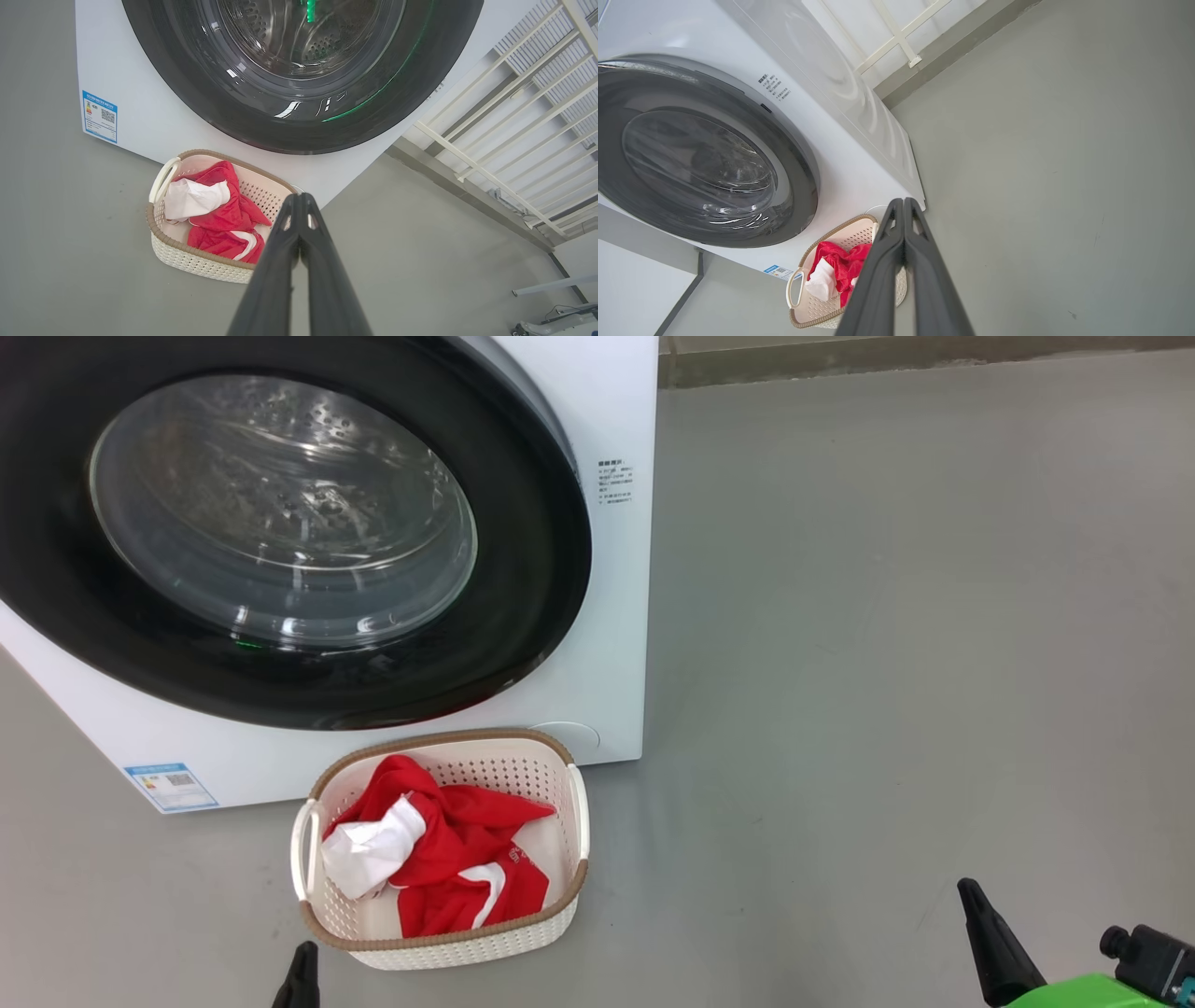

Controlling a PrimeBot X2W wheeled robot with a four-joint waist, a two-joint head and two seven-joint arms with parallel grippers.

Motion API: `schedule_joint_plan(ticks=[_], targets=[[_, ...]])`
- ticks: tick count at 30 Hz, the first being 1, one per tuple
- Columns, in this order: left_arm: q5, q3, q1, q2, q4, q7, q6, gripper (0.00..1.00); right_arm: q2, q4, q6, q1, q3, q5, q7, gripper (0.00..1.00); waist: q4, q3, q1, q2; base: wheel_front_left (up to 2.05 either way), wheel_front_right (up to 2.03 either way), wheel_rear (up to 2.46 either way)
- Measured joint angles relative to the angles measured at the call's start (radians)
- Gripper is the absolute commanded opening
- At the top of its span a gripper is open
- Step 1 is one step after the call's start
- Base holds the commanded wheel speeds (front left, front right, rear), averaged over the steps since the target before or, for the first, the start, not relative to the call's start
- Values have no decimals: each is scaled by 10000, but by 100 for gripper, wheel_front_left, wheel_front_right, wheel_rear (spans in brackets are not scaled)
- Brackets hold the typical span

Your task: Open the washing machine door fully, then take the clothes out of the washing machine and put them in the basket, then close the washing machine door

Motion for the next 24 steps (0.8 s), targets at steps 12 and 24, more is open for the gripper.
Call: schedule_joint_plan(ticks=[12, 24], targets=[[-1285, 44, -153, 4, 0, 360, 0, 0, 88, -77, 0, -82, -245, 928, 320, 0, 6, -15, 0, 0, 0, 0, 0], [-2552, 88, -285, 17, -2, 688, 0, 0, 211, -134, 0, -284, -435, 1927, 679, 0, 11, -30, -1, 0, 0, 0, 0]])
